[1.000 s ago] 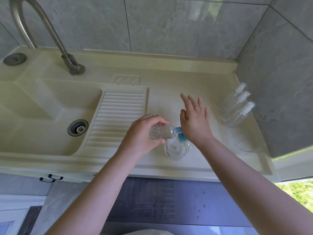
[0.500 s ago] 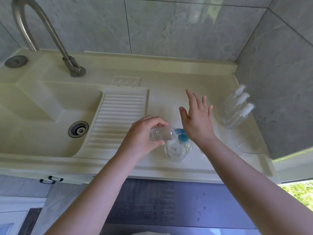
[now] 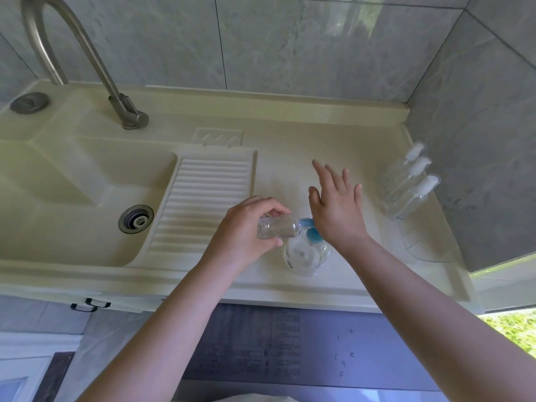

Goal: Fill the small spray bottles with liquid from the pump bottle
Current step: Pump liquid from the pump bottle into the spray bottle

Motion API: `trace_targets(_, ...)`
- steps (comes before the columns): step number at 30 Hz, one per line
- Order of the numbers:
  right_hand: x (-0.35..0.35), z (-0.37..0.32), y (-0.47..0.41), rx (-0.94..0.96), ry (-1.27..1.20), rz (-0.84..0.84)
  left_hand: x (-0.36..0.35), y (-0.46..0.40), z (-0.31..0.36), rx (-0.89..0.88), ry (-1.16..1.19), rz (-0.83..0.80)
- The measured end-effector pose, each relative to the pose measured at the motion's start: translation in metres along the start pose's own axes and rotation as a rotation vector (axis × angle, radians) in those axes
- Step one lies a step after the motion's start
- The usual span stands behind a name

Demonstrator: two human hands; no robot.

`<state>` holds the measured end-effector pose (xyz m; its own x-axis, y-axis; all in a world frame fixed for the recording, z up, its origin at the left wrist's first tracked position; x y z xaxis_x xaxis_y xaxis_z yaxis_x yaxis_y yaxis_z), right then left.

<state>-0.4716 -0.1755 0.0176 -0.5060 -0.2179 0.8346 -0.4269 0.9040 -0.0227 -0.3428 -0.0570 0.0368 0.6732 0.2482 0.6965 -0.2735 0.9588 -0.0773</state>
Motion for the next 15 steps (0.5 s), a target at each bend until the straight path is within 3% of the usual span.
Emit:
trace_targets(11,0.008,-0.013,0.002,0.119,0.134,0.059,-0.002,0.0,0.0,-0.004,0.012,-0.014)
trace_targets(15,0.004,-0.007,-0.001,0.052,0.063,0.019,-0.003,-0.001,0.0,-0.001,0.003,-0.008)
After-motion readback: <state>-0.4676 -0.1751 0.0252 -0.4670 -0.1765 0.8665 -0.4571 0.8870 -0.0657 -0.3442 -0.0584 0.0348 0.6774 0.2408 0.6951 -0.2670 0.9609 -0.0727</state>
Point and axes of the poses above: each hand's wrist, its own y-axis away from the middle knuckle, its own x-axis out of the back of the hand, z = x × y, the point moved 8 cm from there along -y, towards the middle knuckle, and after that the axes turned 4 degrees about -y, right-handed, at the moved point
